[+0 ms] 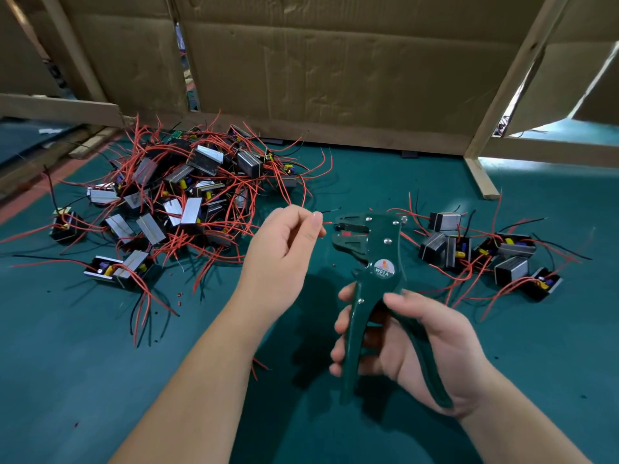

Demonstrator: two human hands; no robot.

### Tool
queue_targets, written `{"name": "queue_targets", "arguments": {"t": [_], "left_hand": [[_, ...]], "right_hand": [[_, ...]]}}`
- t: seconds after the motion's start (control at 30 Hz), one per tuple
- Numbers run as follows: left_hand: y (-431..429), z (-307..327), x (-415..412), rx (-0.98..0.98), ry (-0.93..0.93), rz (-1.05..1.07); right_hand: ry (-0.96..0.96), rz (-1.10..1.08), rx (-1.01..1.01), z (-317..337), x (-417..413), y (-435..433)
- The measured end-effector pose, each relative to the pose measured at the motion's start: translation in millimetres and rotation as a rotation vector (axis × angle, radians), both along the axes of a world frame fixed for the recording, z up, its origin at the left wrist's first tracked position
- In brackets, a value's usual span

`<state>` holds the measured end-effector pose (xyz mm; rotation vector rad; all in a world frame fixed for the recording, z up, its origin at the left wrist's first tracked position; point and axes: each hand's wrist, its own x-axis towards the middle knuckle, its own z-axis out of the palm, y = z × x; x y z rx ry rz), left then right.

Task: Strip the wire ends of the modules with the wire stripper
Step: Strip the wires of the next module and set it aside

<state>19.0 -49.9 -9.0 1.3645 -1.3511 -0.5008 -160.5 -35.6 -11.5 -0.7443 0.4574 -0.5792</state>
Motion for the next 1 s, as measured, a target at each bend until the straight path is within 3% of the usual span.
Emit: {"name": "queue_targets", "arguments": {"t": [0.37,0.73,0.87,1.0], "left_hand": [[2,-1,-1,-0.143,-0.294,0.016],[0,-3,-1,-0.157,-0.306,-0.029],[1,-8,-5,-0.128,-0.117,-0.065],[-2,-3,-18,0.026,0.38,-0.114]], "right_hand": [[-0.056,0.018,-0.036,1,1,2],[0.076,-0.068,-0.058,3,1,6],[0.129,-0.239,-0.032,4,8,9],[0.083,-0.277,0.037,4,9,4]]}}
